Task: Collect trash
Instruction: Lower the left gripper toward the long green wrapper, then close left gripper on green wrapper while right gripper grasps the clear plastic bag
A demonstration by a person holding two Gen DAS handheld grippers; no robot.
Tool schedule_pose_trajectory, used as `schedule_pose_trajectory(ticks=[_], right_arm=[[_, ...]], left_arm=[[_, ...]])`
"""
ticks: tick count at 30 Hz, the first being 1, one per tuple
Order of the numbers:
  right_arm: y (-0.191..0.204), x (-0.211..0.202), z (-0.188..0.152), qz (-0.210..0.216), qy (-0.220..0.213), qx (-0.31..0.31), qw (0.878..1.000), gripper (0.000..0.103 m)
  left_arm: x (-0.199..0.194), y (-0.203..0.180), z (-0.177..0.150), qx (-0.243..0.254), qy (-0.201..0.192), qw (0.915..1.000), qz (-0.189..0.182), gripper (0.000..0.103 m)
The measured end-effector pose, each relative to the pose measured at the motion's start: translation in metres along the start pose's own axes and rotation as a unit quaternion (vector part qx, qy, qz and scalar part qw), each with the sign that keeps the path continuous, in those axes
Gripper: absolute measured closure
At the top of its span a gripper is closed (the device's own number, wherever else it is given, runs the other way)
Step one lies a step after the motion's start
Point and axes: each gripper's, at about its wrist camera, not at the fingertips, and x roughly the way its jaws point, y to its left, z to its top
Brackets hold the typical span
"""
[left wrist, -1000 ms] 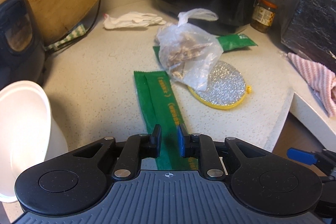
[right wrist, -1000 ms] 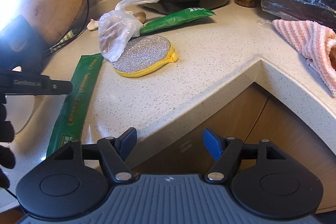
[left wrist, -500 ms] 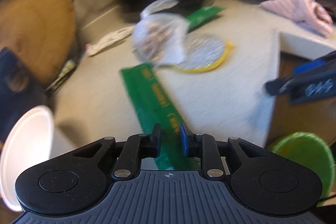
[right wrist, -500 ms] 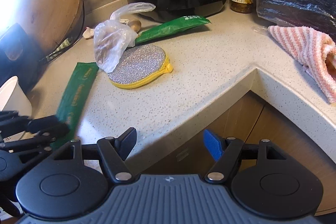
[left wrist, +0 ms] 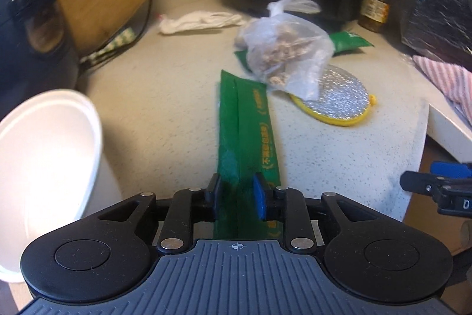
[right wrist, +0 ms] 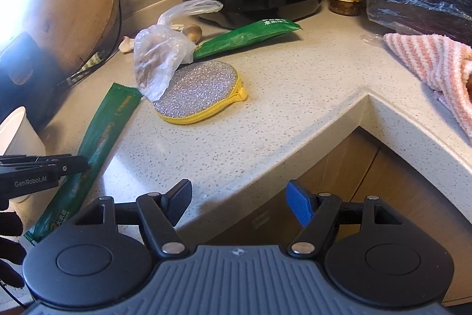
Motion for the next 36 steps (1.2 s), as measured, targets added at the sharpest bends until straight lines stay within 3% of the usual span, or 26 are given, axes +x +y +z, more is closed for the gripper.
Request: schedule_pose_trajectory(ticks=[6, 10, 15, 17, 18, 29, 33, 36], right_arm=[[0.001, 0.007, 0.001, 0.003, 0.005, -0.001, 1.0, 0.031], [0.001, 0.007, 0.003, 0.004, 0.002, -0.002, 1.0, 0.031], [0.003, 0.01, 0.002, 0.008, 0.008, -0.004, 1.0, 0.031], [0.004, 0.01, 0.002, 0.009, 0.008, -0.007, 1.0, 0.031], [0.004, 0.01, 0.002, 0.009, 0.008, -0.008, 1.0, 0.031], [0.009, 0.012, 0.002, 0.019, 0.011, -0.016, 1.0, 0.03], [0.011, 0.011, 0.005, 0.019, 0.002, -0.025, 1.0, 0.028], [0.009, 0.015, 0.007, 0.014, 0.003, -0.021, 1.0, 0.026]], left_arm=[[0.0, 0.007, 0.0, -0.014, 0.007, 0.9991, -0.039, 0.075], [-0.014, 0.016, 0.01, -0.043, -0.017, 0.9978, -0.048, 0.076], [-0.009, -0.009, 0.005, 0.017, -0.005, 0.9996, -0.023, 0.075], [-0.002, -0.016, -0.002, 0.027, 0.014, 0.999, -0.032, 0.074], [-0.002, -0.018, -0.005, 0.027, 0.012, 0.999, -0.035, 0.07], [-0.005, -0.023, -0.012, 0.036, -0.004, 0.9991, -0.022, 0.062], [-0.016, -0.019, -0.012, 0.039, -0.048, 0.998, 0.012, 0.062], [-0.006, -0.012, -0.007, 0.023, -0.017, 0.9996, 0.005, 0.063]])
